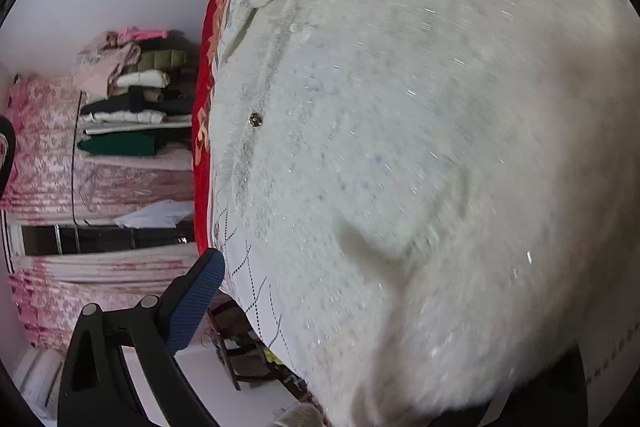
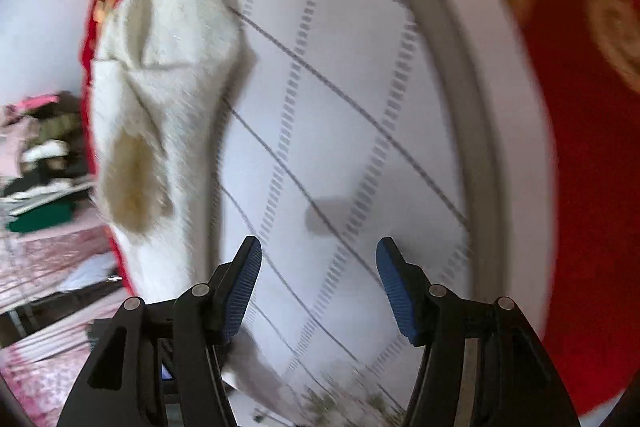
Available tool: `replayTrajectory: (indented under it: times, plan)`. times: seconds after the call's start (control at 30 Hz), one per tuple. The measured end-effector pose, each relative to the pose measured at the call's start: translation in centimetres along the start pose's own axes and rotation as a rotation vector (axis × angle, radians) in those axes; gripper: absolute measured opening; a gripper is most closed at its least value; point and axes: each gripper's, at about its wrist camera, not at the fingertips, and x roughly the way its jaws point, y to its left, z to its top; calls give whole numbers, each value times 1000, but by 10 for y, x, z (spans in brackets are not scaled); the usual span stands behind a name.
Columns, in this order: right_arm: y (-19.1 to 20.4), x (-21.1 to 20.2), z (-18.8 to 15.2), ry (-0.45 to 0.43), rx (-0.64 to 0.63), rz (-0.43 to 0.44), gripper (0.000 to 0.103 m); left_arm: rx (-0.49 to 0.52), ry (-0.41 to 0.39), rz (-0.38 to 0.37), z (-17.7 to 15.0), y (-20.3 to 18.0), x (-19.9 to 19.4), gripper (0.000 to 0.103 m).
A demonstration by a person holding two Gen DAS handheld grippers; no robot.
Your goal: Fold large clothes
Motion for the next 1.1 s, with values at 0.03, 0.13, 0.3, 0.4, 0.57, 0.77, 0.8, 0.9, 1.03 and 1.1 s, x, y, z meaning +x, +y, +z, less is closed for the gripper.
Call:
replayTrajectory:
  times: [0.03, 0.13, 0.3, 0.4, 0.57, 0.77, 0.8, 0.9, 1.03, 1.1]
  plan:
    - [2, 4, 6, -7, -13, 59, 62, -20, 4, -14, 3, 4, 1, 102]
    - [11, 15, 19, -4, -30, 196, 76, -40, 2, -45, 4, 10, -1, 92]
    - [34, 40, 36, -27, -30, 392, 92, -42, -44, -107, 2, 12, -18, 29]
    - [49, 64, 46, -7, -6, 459, 95, -29, -63, -131, 2, 13, -27, 19]
    - [75, 90, 65, -11, 33, 450, 52, -36, -81, -179, 4, 26, -30, 12]
    - [97, 77, 50, -38, 53, 354, 21, -36, -163, -301, -6, 57, -53, 8]
    - [98, 65, 42, -38, 66, 341, 21, -31, -168, -324, -10, 60, -58, 8]
    - [101, 19, 17, -50, 88, 290, 21, 12, -176, -443, -33, 81, -80, 8]
    - [127, -45, -14, -59, 126, 165, 21, 48, -237, -584, -45, 134, -106, 9]
    - [148, -62, -18, -55, 147, 114, 21, 40, -268, -604, -36, 157, -102, 11]
